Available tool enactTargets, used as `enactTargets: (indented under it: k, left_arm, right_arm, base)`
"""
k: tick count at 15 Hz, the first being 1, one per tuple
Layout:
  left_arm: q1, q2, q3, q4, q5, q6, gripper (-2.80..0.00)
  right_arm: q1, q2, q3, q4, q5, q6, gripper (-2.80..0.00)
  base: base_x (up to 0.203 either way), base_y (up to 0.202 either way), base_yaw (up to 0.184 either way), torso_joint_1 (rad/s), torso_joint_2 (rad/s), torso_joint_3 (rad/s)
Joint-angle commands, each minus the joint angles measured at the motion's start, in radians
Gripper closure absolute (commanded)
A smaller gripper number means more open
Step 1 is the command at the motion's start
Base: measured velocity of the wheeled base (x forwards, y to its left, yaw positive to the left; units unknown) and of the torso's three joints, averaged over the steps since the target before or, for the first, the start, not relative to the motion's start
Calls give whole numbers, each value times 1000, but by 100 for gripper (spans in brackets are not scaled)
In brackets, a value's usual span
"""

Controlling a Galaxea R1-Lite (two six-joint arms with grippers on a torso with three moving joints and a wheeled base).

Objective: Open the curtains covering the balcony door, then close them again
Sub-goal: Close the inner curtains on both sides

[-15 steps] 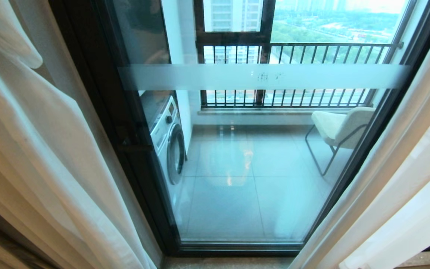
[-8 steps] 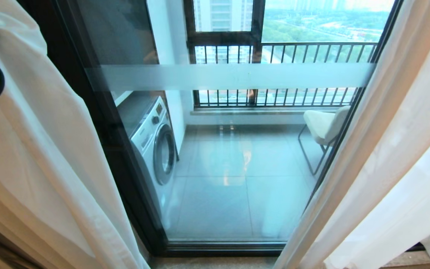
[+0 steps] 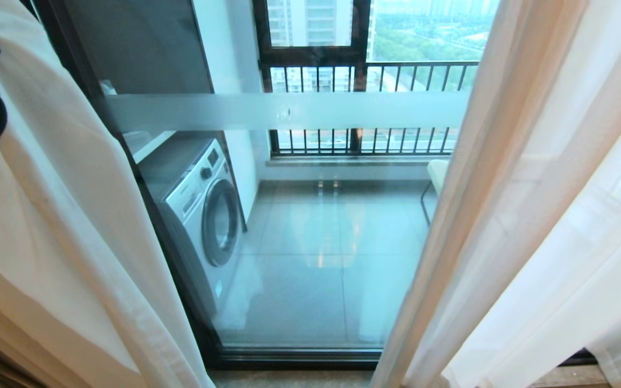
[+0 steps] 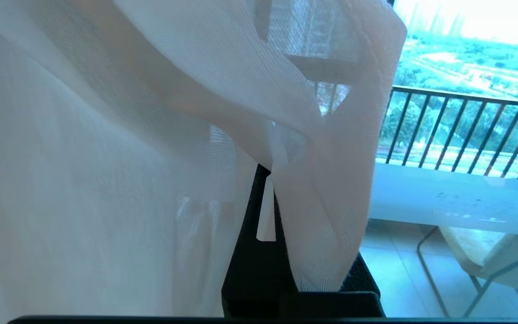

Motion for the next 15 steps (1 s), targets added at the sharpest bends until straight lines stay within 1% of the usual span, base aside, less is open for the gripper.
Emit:
enactTargets:
  k: [1,15]
  left_arm:
    - [-4,4,1,-4,-4,-1,0]
    - [-17,0,0,-6,-6,-1,0]
  right_arm:
    - [0,-1,0,-1,1,0,0]
    - [0,-1,0,-1,1,0,0]
  base:
    - [0,-191,4,1,-2,2]
    - [0,-190,4,3,2,3]
